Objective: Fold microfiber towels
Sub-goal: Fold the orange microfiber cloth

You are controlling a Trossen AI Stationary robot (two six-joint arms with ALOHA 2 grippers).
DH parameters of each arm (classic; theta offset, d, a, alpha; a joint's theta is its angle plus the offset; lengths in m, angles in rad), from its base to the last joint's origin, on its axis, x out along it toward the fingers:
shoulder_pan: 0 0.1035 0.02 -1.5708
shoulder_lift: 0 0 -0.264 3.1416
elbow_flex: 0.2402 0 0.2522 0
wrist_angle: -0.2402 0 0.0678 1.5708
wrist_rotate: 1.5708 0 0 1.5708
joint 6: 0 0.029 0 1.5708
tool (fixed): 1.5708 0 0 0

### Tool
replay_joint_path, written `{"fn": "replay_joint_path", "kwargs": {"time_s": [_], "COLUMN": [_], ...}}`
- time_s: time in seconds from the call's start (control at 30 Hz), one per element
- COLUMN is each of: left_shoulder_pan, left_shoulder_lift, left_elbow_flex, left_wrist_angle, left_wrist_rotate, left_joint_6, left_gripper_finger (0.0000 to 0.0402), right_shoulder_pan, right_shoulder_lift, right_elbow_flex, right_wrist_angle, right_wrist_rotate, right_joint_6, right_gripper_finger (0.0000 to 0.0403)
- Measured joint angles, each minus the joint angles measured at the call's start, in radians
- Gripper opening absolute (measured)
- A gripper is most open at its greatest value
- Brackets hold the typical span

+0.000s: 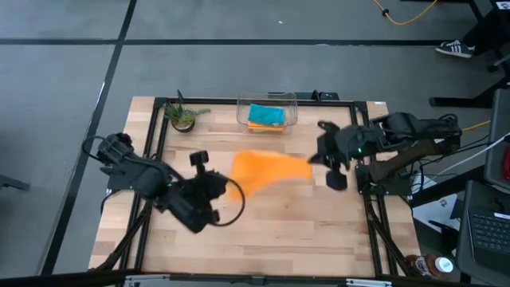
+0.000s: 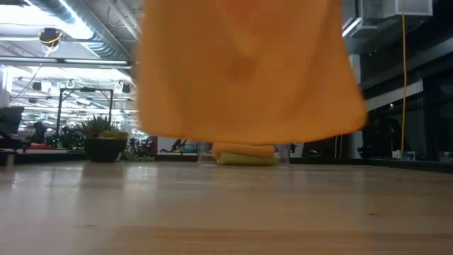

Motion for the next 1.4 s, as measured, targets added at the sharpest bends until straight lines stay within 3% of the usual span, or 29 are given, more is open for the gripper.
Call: {"fn": "replay_joint_path", "kwargs": {"time_s": [0.17, 0.33, 0.47, 0.7, 0.9, 1.1, 1.23, 1.4], "left_shoulder_pan": [-0.079, -0.103, -0.086, 0.009, 0.125, 0.179, 0.151, 0.087], "left_shoulder_lift": [0.002, 0.002, 0.005, 0.006, 0.006, 0.006, 0.005, 0.005], "left_elbow_flex": [0.039, -0.009, -0.196, -0.594, -0.807, -0.848, -0.831, -0.831], "left_wrist_angle": [0.126, 0.068, 0.048, 0.097, 0.100, 0.121, 0.206, 0.373], "left_wrist_rotate": [0.074, 0.088, 0.126, 0.116, 0.116, 0.110, 0.123, 0.180], "left_joint_6": [0.014, -0.058, -0.181, -0.260, -0.260, -0.287, -0.286, -0.319], "left_gripper_finger": [0.0000, 0.0000, 0.0000, 0.0000, 0.0000, 0.0000, 0.0000, 0.0000], "right_shoulder_pan": [0.113, 0.143, 0.118, 0.044, -0.040, -0.079, -0.068, -0.037], "right_shoulder_lift": [0.001, 0.028, 0.066, 0.084, 0.084, 0.084, 0.083, 0.082], "right_elbow_flex": [0.000, -0.055, -0.234, -0.568, -0.766, -0.827, -0.830, -0.860], "right_wrist_angle": [0.002, -0.013, 0.047, 0.304, 0.597, 0.702, 0.674, 0.647], "right_wrist_rotate": [-0.006, 0.129, 0.169, 0.461, 0.616, 0.610, 0.577, 0.464], "right_joint_6": [0.026, 0.075, 0.100, 0.074, -0.029, -0.054, -0.033, -0.035], "right_gripper_finger": [0.0000, 0.0000, 0.0000, 0.0000, 0.0000, 0.0000, 0.0000, 0.0000]}}
